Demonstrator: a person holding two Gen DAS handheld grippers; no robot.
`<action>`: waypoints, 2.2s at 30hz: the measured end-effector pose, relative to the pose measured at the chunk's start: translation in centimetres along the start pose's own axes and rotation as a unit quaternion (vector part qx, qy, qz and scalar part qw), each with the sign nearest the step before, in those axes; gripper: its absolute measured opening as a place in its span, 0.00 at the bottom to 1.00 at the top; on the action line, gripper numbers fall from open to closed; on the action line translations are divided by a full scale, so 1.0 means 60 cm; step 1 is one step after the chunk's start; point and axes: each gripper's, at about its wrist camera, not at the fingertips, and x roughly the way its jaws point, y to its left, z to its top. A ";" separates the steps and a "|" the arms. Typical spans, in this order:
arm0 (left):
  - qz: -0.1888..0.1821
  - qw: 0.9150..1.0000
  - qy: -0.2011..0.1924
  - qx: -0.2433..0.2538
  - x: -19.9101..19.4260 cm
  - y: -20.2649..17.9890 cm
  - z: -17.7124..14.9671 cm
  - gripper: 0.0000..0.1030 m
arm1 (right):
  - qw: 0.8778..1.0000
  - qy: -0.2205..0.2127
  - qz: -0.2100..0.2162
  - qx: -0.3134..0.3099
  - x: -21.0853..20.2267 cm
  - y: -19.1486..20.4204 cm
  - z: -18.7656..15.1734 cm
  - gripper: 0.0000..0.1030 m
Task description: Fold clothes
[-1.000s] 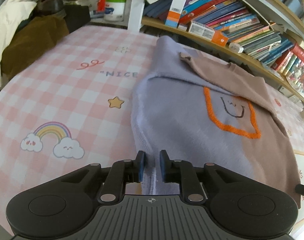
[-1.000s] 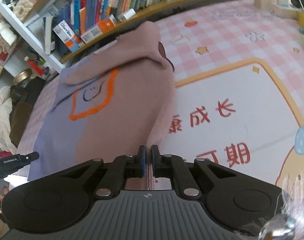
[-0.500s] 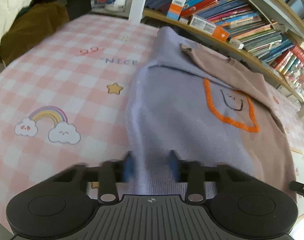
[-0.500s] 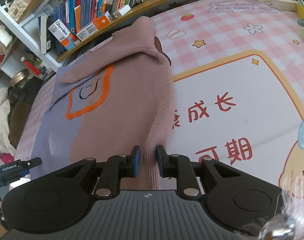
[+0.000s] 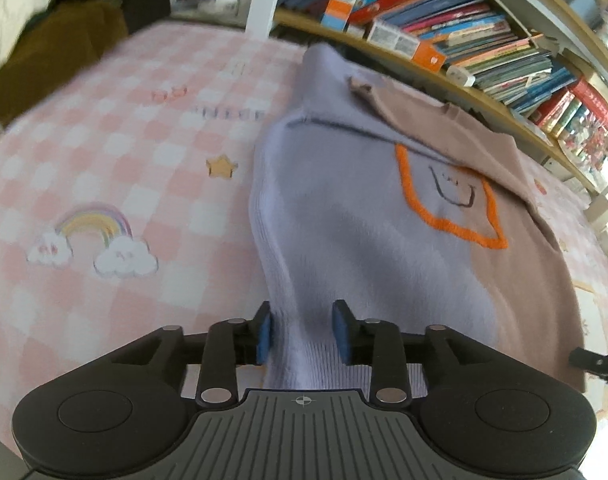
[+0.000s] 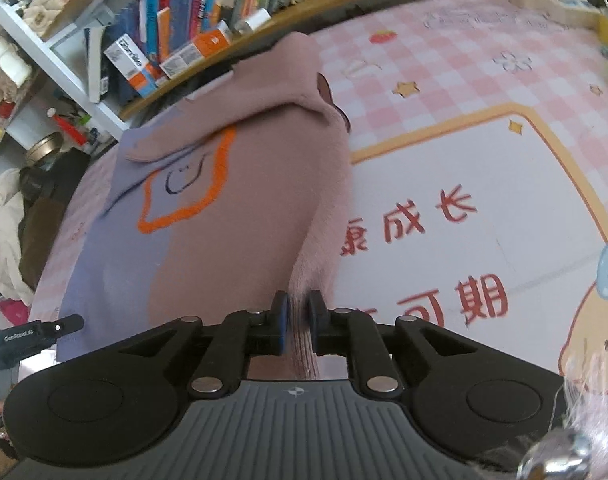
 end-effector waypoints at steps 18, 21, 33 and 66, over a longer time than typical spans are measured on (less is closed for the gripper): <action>-0.013 1.000 0.000 0.016 -0.002 -0.003 0.008 0.15 | 1.000 0.010 0.001 -0.012 0.006 0.022 0.012 0.12; -0.016 1.000 0.006 0.007 0.004 0.004 0.008 0.17 | 1.000 0.017 -0.001 -0.013 0.011 0.022 0.009 0.16; -0.014 1.000 -0.016 -0.021 -0.010 0.017 0.005 0.04 | 1.000 0.003 -0.003 -0.010 -0.011 0.007 0.005 0.04; -0.027 0.993 -0.047 -0.102 -0.134 0.006 -0.127 0.04 | 0.997 0.011 0.080 0.011 -0.158 -0.066 -0.111 0.04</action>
